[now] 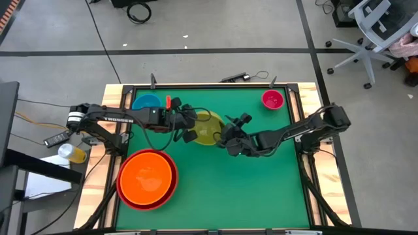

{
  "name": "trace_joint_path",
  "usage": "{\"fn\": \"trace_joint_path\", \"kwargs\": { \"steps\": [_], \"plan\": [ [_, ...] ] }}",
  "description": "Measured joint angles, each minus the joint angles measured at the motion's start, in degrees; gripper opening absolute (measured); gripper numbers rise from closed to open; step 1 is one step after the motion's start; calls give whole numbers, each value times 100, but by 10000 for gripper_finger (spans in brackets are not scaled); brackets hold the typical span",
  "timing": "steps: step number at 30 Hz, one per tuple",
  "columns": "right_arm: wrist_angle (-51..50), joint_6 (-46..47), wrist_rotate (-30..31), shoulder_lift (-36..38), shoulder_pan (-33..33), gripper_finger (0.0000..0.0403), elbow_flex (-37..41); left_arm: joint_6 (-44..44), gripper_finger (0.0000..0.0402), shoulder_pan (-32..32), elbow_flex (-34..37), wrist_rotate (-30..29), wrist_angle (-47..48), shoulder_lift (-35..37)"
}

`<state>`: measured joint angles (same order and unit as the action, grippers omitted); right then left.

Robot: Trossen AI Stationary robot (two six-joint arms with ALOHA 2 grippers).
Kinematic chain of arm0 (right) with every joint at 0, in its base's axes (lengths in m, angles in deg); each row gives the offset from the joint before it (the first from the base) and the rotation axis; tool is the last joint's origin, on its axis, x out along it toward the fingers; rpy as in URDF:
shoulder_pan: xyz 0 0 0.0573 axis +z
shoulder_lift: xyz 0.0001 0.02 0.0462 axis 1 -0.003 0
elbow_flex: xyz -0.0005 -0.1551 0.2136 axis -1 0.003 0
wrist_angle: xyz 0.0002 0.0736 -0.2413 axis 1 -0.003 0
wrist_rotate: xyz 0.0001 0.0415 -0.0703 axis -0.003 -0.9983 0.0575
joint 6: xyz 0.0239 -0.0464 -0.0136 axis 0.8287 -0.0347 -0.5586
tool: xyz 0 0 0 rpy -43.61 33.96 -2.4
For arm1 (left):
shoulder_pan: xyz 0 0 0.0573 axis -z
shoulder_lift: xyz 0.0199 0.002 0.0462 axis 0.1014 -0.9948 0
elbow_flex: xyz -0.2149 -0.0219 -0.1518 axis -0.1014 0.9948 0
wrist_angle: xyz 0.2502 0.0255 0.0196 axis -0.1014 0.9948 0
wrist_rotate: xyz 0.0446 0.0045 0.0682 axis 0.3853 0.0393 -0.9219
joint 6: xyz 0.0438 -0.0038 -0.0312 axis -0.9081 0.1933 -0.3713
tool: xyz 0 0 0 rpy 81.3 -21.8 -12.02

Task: Nest bowls inside each other
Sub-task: Stack the green bowl on top of the orange bowl

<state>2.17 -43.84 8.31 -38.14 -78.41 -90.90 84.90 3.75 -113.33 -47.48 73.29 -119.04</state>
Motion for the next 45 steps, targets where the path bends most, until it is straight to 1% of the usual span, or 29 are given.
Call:
{"fn": "trace_joint_path", "kwargs": {
  "steps": [1, 3, 4, 5, 6, 9, 11, 13, 14, 16, 18, 20, 23, 26, 29, 31, 32, 35, 37, 39, 43, 45],
  "plan": [
    [-85, 52, -53, 113, 29, 199, 0, -94, 11, 9, -1, 39, 63, 9],
    [-308, 176, -1, 382, 89, 215, 15, -504, 11, 116, 32, 43, 475, 16],
    [-331, 326, -58, 534, 115, 222, 8, -568, 10, 191, 68, 54, 640, 5],
    [-393, 506, -133, 663, 142, 228, 0, -591, 10, 272, 72, 11, 597, -22],
    [-459, 671, -322, 789, 167, 233, 0, -571, 10, 338, 62, 55, 451, -26],
    [-513, 896, -1327, 1066, 236, 243, 4, -489, 10, 480, 28, 31, 415, 17],
    [-536, 933, -1548, 1210, 286, 245, 4, -603, 10, 572, 39, -29, 445, 23],
    [-756, 965, -1393, 1311, 364, 245, 4, -922, 10, 769, -24, -35, 596, 71],
    [-888, 1021, -1258, 1346, 395, 244, 4, -1056, 10, 882, -161, -22, 765, 90],
    [-1216, 1230, -1044, 1425, 451, 243, 7, -1119, 10, 1101, -575, 53, 1371, 114],
    [-1495, 1491, -953, 1527, 485, 243, 7, -992, 10, 1263, -1069, 57, 2127, 114],
    [-1717, 1671, -913, 1577, 507, 243, 7, -586, 10, 1402, -1577, 11, 2799, 114],
    [-1904, 1824, -840, 1588, 534, 243, 7, 208, 10, 1589, -2074, 22, 3355, 176],
    [-1922, 1898, -799, 1590, 576, 243, 7, 782, 11, 1756, -2140, 412, 3699, 260],
    [-1900, 1905, -771, 1590, 627, 242, 7, 1126, 12, 1967, -2128, 880, 4458, 281],
    [-1900, 1903, -710, 1590, 674, 242, 7, 1184, 13, 2077, -1989, 1156, 4974, 370],
    [-1897, 1899, -692, 1590, 697, 242, 7, 1157, 13, 2131, -1830, 1333, 4955, 527],
    [-1900, 1889, -690, 1609, 732, 242, 7, 1256, 13, 2168, -1200, 1914, 4432, 1183],
    [-1954, 1884, -692, 1645, 733, 242, 7, 1590, 13, 2136, -725, 2176, 4400, 1639],
    [-1949, 1863, -690, 1707, 732, 242, 7, 1991, 14, 2139, -236, 2305, 4426, 2030],
    [-1906, 1749, -690, 1765, 702, 242, 7, 2442, 14, 2200, 764, 2882, 3560, 2818],
    [-1889, 1744, -690, 1771, 659, 242, 7, 2490, 14, 2203, 1252, 3234, 3200, 3062]
  ]
}}
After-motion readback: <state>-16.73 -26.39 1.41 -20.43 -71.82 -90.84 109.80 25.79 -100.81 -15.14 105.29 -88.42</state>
